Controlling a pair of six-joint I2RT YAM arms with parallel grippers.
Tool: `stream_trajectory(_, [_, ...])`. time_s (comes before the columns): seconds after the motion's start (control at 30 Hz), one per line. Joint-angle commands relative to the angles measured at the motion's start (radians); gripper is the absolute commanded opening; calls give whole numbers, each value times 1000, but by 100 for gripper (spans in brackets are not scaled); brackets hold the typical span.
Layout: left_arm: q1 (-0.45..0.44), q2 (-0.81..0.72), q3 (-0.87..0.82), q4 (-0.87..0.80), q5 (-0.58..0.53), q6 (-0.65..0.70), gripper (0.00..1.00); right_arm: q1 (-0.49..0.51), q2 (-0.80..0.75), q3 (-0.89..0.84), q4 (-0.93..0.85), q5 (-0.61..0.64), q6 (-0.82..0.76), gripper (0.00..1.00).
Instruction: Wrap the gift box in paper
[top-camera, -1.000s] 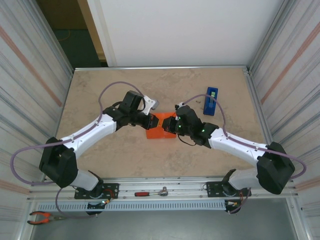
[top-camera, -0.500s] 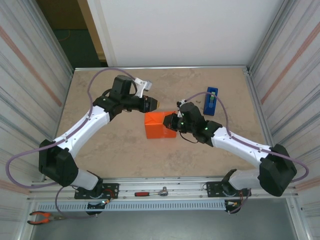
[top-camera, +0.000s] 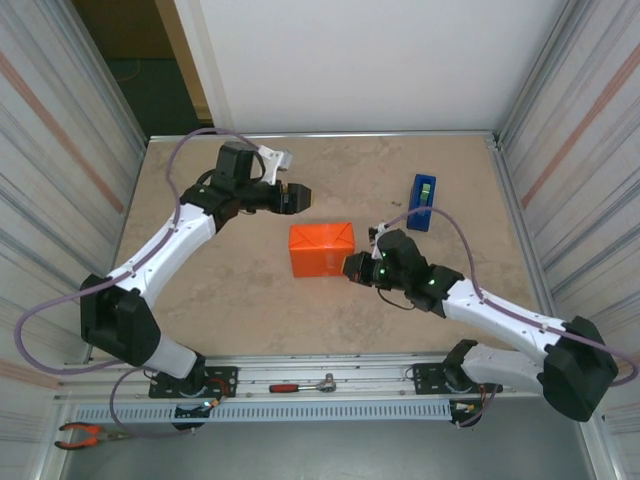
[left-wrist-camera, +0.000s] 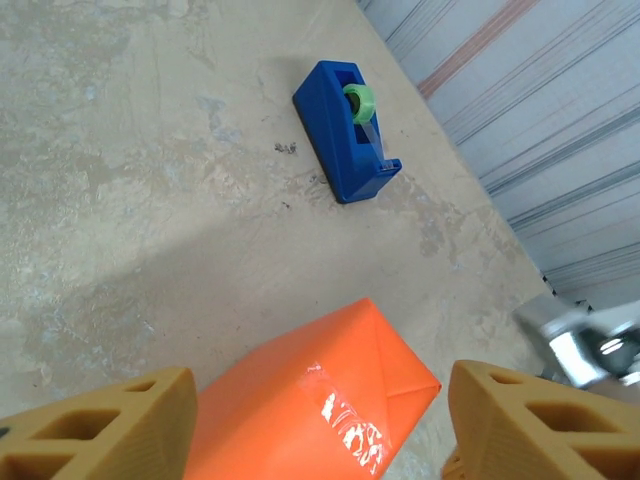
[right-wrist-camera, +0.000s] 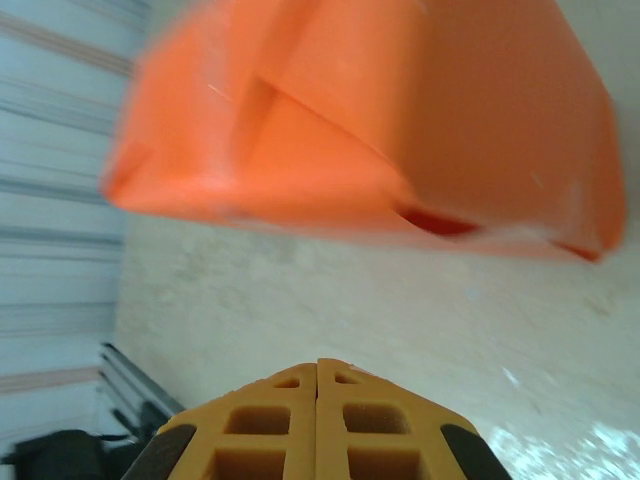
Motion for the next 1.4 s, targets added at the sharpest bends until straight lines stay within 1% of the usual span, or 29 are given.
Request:
stream_trajectory(0.0, [5, 37, 38, -26, -28, 27, 70, 34, 62, -33, 110, 9, 10, 0])
stream_trajectory(0.07, [6, 56, 52, -23, -21, 31, 70, 50, 116, -45, 180, 21, -1, 0])
stream_trajectory(0.1, [5, 70, 67, -26, -12, 29, 68, 56, 145, -44, 201, 30, -7, 0])
stream_trajectory(0.17, [3, 99, 109, -41, 30, 25, 56, 63, 194, -43, 241, 31, -12, 0])
stream_trajectory(0.23, [-10, 126, 147, -48, 87, 7, 35, 66, 231, -36, 263, 23, -12, 0])
stream_trajectory(0.27, [-19, 137, 162, -50, 110, 4, 27, 67, 240, -33, 265, 21, -13, 0])
stream_trajectory(0.33, [-49, 159, 189, -59, 132, -4, 15, 69, 249, -33, 271, 15, -13, 0])
stream_trajectory(0.37, [-64, 167, 196, -62, 132, -4, 13, 68, 247, -35, 269, 14, -13, 0])
stream_trajectory(0.47, [-99, 198, 201, -64, 125, -14, 11, 68, 224, -39, 250, 24, -13, 0])
stream_trajectory(0.63, [-130, 228, 185, -83, 49, -2, 8, 68, 163, -65, 214, 41, -12, 0])
stream_trajectory(0.83, [-146, 237, 147, -108, -21, 26, 7, 68, 105, -97, 197, 61, 1, 0])
stream_trajectory(1.1, [-148, 236, 79, -87, -87, 35, 5, 68, 48, -96, 150, 71, -7, 0])
stream_trajectory(1.37, [-144, 232, 54, -67, -75, 33, 3, 68, 25, -100, 128, 80, -5, 0])
